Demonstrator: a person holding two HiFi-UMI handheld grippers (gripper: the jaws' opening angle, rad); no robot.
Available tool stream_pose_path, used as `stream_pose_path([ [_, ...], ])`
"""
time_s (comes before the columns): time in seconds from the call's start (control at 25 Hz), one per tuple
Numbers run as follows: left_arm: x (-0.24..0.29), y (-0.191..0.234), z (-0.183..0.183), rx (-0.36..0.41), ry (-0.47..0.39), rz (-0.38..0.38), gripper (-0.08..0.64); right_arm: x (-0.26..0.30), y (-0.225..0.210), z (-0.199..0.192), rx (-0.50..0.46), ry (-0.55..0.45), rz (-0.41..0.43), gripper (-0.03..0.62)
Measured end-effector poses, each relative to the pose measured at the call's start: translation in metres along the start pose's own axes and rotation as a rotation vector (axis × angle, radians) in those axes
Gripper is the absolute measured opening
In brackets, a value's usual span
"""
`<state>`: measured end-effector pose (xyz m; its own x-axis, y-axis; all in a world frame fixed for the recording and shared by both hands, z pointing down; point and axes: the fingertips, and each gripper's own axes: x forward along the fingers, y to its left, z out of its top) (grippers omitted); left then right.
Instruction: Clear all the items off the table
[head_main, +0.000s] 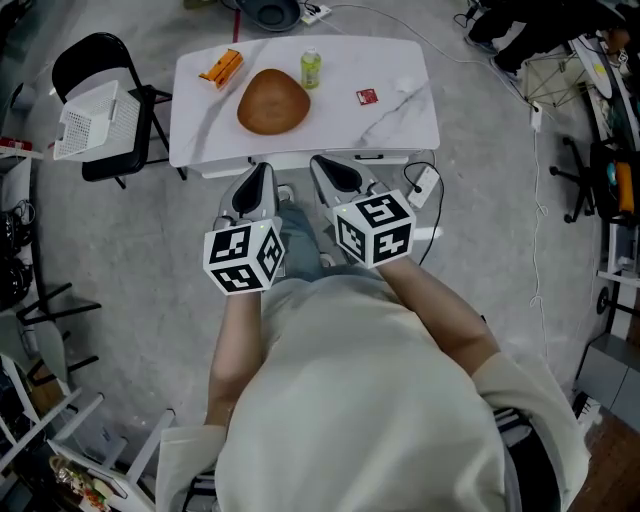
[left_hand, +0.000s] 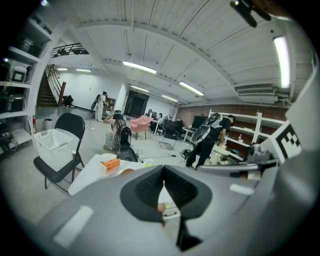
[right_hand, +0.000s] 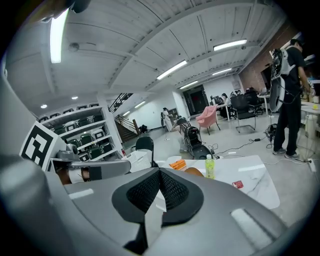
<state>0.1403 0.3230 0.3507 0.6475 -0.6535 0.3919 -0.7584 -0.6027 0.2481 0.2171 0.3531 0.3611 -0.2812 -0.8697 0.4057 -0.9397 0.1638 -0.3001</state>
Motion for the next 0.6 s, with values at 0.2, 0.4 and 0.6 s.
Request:
stream_pose_path([
  [0.2, 0.04, 0.033, 0.01, -0.006, 0.027, 0.004, 0.008, 0.043, -0.016, 0.013, -0.002, 0.022, -0.02, -0.002],
  [0.4, 0.082, 0.066, 0.009, -0.024, 0.076, 0.008, 0.008, 0.088, -0.042, 0.016, 0.01, 0.06, -0.055, -0.002],
  [0.6, 0.122, 0.099, -0.001, -0.035, 0.135, 0.014, 0.008, 0.132, -0.071, 0.005, 0.042, 0.112, -0.093, -0.002],
])
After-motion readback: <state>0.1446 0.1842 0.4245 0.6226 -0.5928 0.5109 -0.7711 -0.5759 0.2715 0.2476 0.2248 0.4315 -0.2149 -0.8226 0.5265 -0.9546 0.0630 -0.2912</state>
